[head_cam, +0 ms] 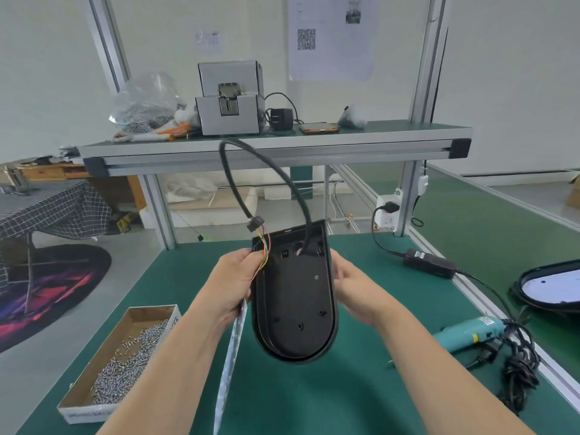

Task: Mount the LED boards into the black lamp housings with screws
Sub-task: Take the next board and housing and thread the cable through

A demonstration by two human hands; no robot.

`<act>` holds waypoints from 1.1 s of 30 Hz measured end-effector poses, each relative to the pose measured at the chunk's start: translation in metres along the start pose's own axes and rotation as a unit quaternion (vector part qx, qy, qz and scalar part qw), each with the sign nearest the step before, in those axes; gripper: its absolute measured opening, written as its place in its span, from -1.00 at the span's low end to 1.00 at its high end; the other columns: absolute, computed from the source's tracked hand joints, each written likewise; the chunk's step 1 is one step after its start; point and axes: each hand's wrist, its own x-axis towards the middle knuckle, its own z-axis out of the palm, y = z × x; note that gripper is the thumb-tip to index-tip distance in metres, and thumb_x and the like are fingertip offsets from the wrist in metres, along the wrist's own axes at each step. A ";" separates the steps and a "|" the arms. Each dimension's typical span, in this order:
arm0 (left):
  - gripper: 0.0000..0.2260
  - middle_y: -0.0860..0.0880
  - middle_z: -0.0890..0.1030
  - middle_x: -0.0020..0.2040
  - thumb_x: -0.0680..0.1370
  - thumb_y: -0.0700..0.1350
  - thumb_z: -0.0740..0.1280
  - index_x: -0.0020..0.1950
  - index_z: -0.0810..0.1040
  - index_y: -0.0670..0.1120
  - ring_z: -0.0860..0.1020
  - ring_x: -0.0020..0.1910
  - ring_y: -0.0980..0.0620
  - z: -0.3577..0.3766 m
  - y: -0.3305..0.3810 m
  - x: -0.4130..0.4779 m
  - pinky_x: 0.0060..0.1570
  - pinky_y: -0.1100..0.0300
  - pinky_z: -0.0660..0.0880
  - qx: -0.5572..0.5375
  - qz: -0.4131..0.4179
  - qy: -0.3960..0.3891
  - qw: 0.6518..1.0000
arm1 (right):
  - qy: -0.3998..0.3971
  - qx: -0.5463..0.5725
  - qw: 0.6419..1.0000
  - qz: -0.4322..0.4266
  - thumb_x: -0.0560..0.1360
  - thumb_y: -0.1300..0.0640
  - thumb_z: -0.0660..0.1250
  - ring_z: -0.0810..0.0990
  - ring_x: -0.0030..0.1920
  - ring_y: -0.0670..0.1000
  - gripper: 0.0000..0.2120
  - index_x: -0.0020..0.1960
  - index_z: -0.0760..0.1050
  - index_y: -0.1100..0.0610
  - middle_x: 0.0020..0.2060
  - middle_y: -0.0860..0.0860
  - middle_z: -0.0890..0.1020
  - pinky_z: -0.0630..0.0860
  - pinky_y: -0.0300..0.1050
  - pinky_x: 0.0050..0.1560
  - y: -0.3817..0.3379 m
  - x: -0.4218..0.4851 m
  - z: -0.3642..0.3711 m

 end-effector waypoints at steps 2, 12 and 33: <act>-0.69 0.05 0.23 -0.51 0.60 -0.07 0.35 -0.31 0.36 -0.01 0.15 -0.59 0.10 0.006 0.002 -0.003 -0.59 0.28 0.06 -0.006 0.000 -0.022 1.000 | 0.032 -0.031 0.999 -0.003 0.45 0.29 0.33 0.65 -0.13 -0.11 -0.76 -0.04 0.62 -0.02 -0.13 -0.12 0.71 0.58 -0.18 -0.12 -0.005 0.007 0.011; -0.75 -0.05 0.43 -0.46 0.60 -0.12 0.33 -0.22 0.51 -0.23 0.33 -0.52 0.05 -0.017 0.020 0.000 -0.54 0.30 0.25 -0.019 0.059 0.037 0.997 | 0.144 -0.601 0.769 0.163 0.59 0.35 0.15 0.57 0.17 0.18 -0.62 0.31 0.57 0.15 0.21 0.11 0.58 0.50 -0.07 0.02 0.033 0.019 -0.046; -0.56 0.02 0.62 -0.16 0.64 -0.21 0.19 0.22 0.29 0.38 0.55 -0.21 -0.13 0.010 0.026 -0.021 -0.14 0.05 0.47 0.229 0.236 0.080 0.941 | -0.030 -0.617 0.786 0.016 0.45 -0.19 0.44 0.64 -0.13 0.05 -0.64 -0.10 0.69 0.12 -0.19 0.05 0.70 0.49 -0.18 -0.24 -0.164 0.001 0.048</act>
